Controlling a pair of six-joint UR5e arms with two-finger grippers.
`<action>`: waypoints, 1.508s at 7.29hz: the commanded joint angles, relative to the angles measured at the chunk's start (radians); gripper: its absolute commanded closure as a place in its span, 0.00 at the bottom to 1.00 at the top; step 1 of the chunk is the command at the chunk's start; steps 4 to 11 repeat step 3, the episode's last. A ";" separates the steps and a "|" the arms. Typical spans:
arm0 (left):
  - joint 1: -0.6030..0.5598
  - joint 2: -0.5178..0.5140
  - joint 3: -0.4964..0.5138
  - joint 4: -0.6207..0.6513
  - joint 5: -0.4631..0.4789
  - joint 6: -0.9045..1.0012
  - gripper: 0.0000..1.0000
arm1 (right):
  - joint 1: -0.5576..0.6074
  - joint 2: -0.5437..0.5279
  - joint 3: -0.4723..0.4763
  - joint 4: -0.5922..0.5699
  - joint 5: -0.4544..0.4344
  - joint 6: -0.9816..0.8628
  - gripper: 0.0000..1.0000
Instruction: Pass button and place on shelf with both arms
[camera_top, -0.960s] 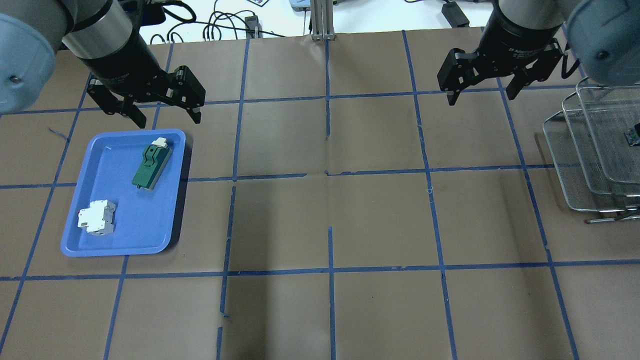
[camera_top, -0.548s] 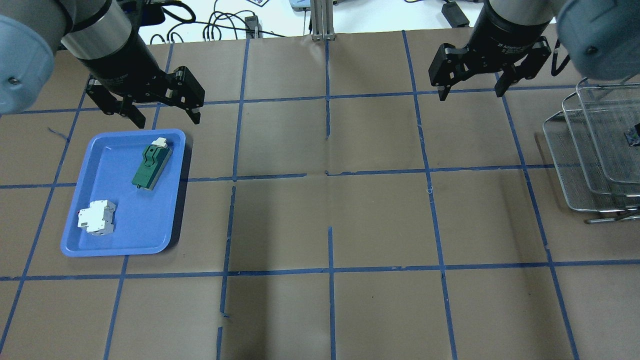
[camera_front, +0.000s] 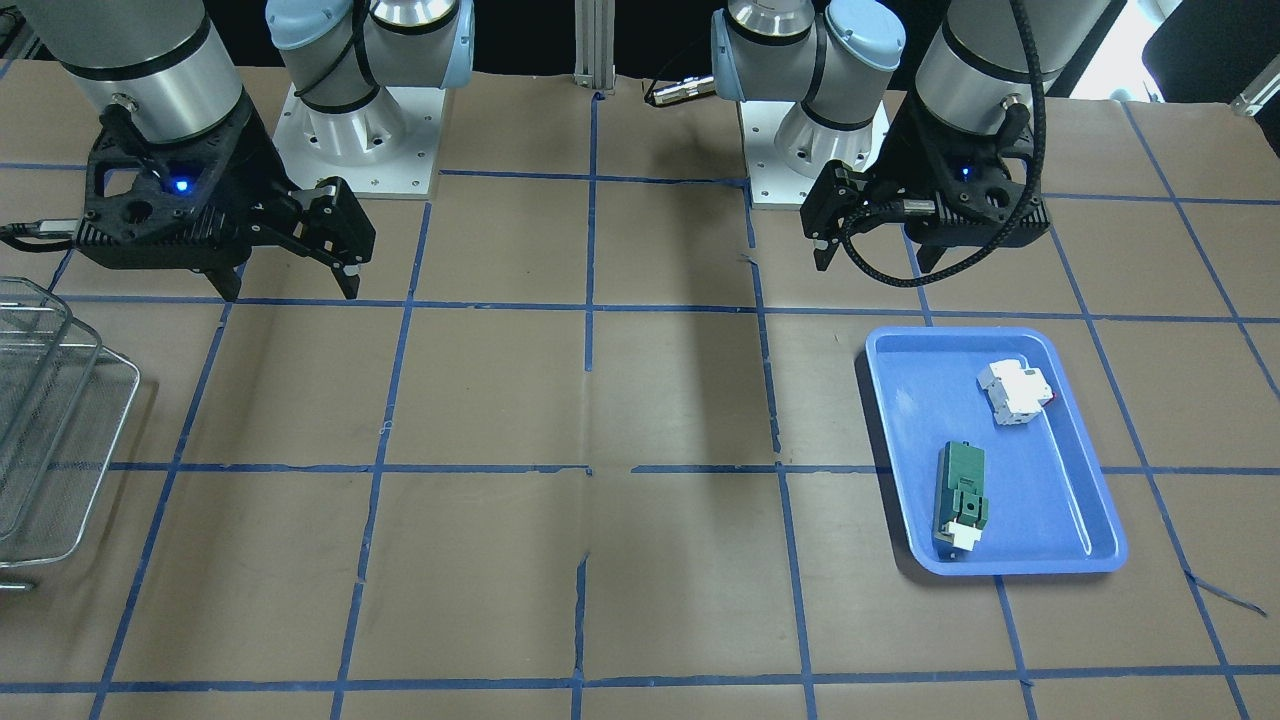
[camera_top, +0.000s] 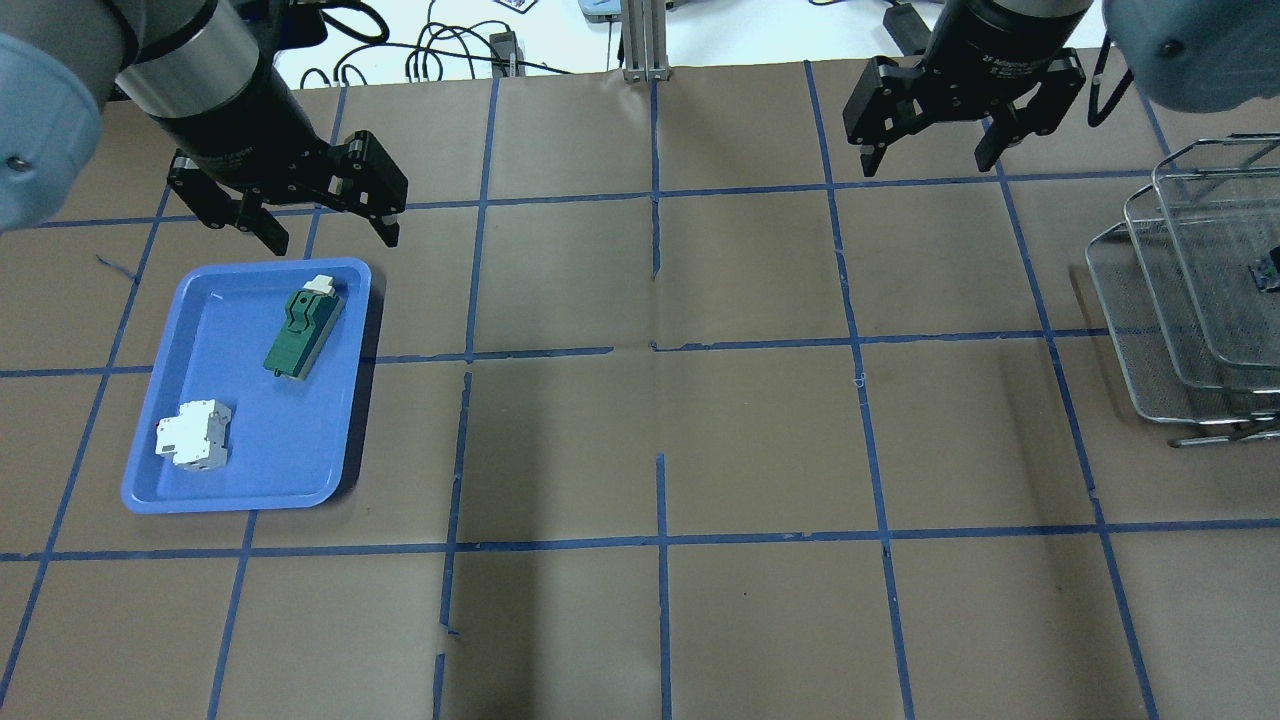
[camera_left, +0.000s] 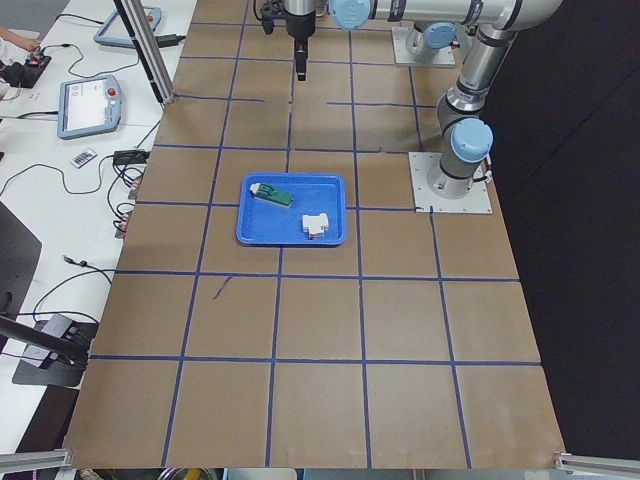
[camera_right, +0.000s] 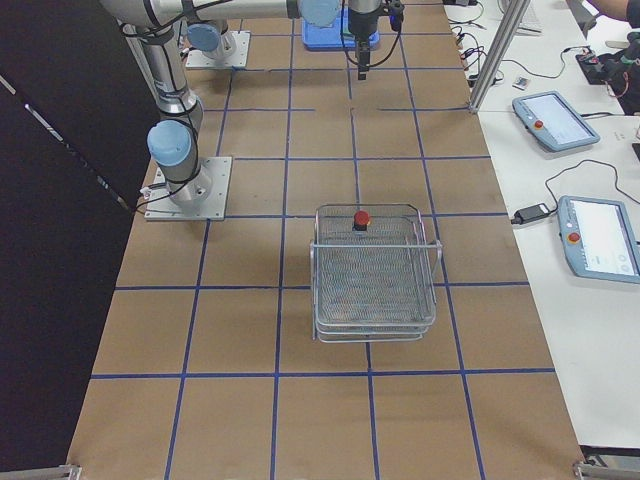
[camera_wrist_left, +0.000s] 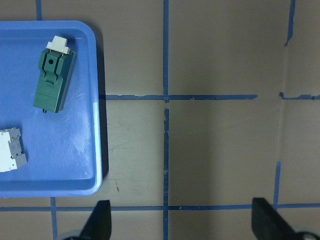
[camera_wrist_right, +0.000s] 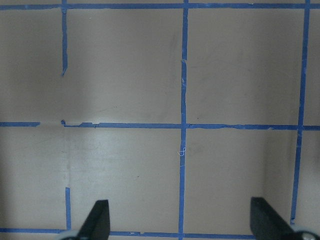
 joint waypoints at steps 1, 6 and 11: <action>0.007 -0.020 -0.003 0.003 0.003 0.008 0.00 | 0.000 0.000 0.000 0.001 0.001 0.000 0.00; 0.007 -0.022 -0.003 0.003 0.001 0.008 0.00 | 0.000 0.004 0.000 0.001 -0.001 -0.003 0.00; 0.007 -0.022 -0.003 0.003 0.001 0.008 0.00 | 0.000 0.004 0.000 0.001 -0.001 -0.003 0.00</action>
